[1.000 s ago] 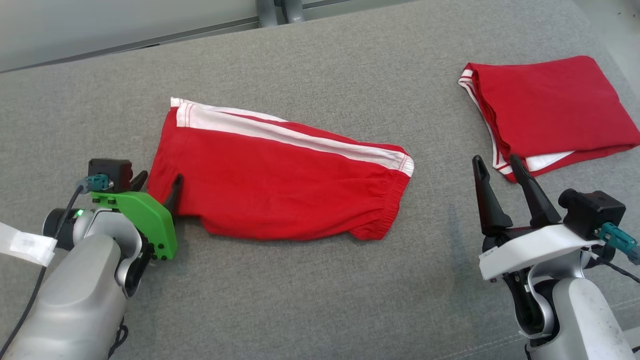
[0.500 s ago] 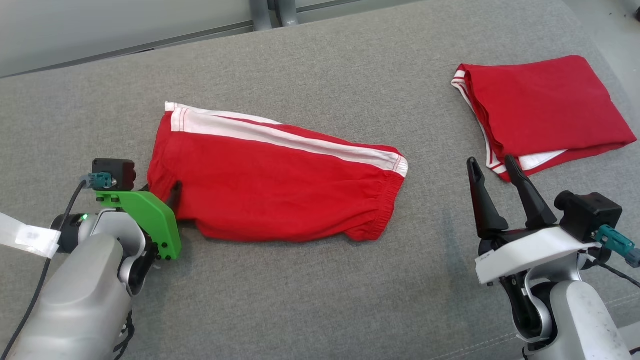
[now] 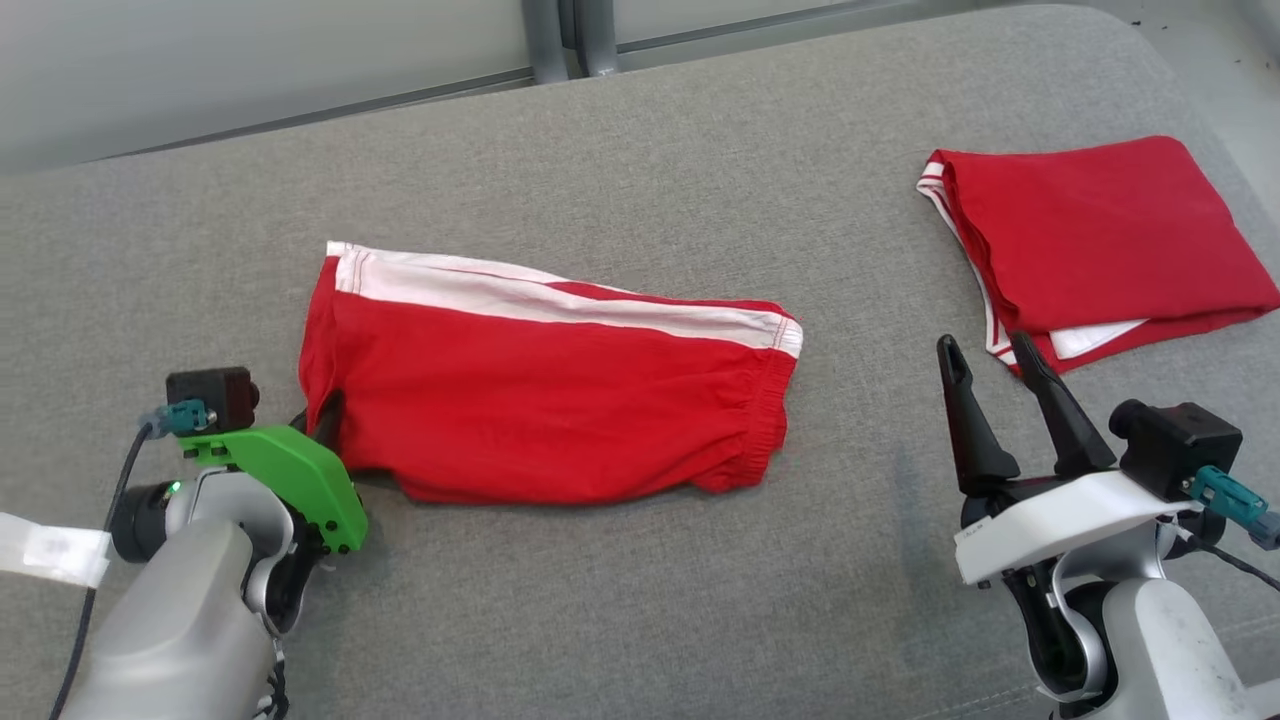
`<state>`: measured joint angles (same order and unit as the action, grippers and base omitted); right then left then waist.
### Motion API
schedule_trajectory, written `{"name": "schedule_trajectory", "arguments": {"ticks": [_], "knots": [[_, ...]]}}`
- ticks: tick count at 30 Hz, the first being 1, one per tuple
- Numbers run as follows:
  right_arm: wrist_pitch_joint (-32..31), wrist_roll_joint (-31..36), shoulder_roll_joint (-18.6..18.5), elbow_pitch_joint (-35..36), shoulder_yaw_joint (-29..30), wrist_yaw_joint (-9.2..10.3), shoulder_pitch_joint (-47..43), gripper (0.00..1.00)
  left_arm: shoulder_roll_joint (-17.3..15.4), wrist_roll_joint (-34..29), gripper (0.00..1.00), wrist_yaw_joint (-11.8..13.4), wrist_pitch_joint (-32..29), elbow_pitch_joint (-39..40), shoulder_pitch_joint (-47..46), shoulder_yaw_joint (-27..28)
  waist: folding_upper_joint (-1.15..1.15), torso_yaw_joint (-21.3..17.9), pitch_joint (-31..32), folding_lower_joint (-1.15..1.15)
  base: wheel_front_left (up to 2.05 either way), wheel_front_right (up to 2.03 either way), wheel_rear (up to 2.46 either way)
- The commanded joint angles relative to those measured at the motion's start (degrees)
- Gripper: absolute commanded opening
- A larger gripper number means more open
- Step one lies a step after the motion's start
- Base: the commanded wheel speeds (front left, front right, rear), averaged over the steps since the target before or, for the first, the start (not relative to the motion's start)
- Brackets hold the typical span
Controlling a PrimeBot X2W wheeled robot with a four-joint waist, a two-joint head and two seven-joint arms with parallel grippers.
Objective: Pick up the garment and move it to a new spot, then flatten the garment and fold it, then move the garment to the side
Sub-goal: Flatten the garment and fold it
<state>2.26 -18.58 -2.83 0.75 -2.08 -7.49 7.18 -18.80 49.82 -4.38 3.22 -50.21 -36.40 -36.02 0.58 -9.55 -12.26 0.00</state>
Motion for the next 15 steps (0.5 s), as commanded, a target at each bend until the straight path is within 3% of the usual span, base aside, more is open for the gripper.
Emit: {"name": "schedule_trajectory", "arguments": {"ticks": [1,7,15], "knots": [[-0.11,0.11,-0.14,0.0,0.12,0.0,-0.49,1.0,-0.37,0.04,0.0,0.59,0.46,0.01,1.07,0.3,-0.58,1.08,0.92,0.0,0.0,0.0,0.0],[-0.69,0.45,-0.15,0.14,0.7,0.0,-1.63,1.0,0.09,1.13,0.0,3.94,1.34,5.02,6.38,0.65,-0.58,4.29,2.81,0.0,0.0,0.0,0.0],[-1.63,0.83,-0.15,0.16,1.49,0.0,-2.15,1.0,-0.56,2.38,0.0,10.23,2.56,19.48,16.11,1.39,-0.58,8.27,3.82,0.0,0.0,0.0,0.0]]}}
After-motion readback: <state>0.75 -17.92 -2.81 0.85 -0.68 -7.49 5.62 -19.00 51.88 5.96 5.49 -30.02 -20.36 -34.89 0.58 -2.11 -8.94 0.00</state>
